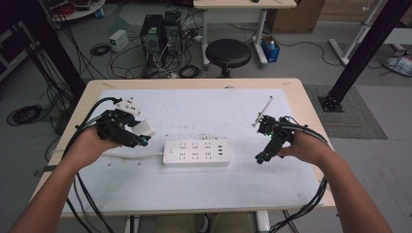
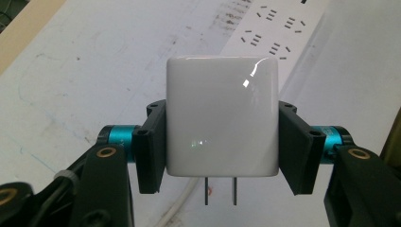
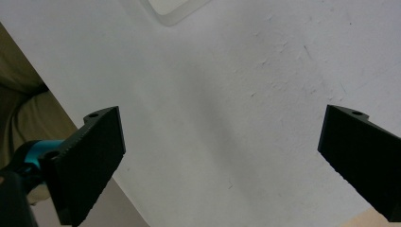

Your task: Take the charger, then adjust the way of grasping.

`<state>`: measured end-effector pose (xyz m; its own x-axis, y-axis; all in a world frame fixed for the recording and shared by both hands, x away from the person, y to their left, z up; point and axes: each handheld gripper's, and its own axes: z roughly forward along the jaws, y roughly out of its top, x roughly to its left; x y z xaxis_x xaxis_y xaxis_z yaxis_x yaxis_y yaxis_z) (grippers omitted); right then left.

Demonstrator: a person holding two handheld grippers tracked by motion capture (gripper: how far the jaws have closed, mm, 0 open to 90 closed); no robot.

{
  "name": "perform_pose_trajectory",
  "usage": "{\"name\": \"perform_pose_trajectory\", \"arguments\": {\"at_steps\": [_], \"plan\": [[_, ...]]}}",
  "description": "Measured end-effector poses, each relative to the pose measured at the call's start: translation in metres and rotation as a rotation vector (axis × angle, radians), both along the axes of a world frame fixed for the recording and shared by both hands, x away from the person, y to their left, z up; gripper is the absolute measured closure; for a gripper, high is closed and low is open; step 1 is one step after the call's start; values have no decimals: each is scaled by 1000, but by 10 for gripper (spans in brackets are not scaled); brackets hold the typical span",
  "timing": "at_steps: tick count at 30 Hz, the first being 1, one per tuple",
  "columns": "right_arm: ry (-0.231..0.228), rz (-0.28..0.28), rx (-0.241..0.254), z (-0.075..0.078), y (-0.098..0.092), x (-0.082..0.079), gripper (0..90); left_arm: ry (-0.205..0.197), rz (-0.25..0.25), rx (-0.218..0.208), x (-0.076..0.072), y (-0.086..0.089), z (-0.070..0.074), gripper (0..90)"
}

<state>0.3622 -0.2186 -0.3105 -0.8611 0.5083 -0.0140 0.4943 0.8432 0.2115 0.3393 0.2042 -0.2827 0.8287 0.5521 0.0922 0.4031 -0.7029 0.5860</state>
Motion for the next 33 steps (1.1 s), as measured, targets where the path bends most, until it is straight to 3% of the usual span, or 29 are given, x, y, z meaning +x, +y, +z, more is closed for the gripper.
{"name": "perform_pose_trajectory", "arguments": {"at_steps": [9, 13, 23, 27, 33], "plan": [[-14, -3, 0, 2, 1, -6, 8, 12, -13, -8, -2, -6, -3, 424], [-11, -17, 9, 0, 4, -9, 8, 9, -45, 0, -2, -10, -4, 424], [-25, -32, 91, -3, 15, -12, 8, 9, -111, -7, -2, -17, -8, 424], [-20, -19, 166, -4, 26, -16, 8, -1, -140, -18, -2, -21, -8, 424], [8, -52, 311, -1, 37, -20, 7, -15, -195, -19, -3, -35, -8, 424]]}}
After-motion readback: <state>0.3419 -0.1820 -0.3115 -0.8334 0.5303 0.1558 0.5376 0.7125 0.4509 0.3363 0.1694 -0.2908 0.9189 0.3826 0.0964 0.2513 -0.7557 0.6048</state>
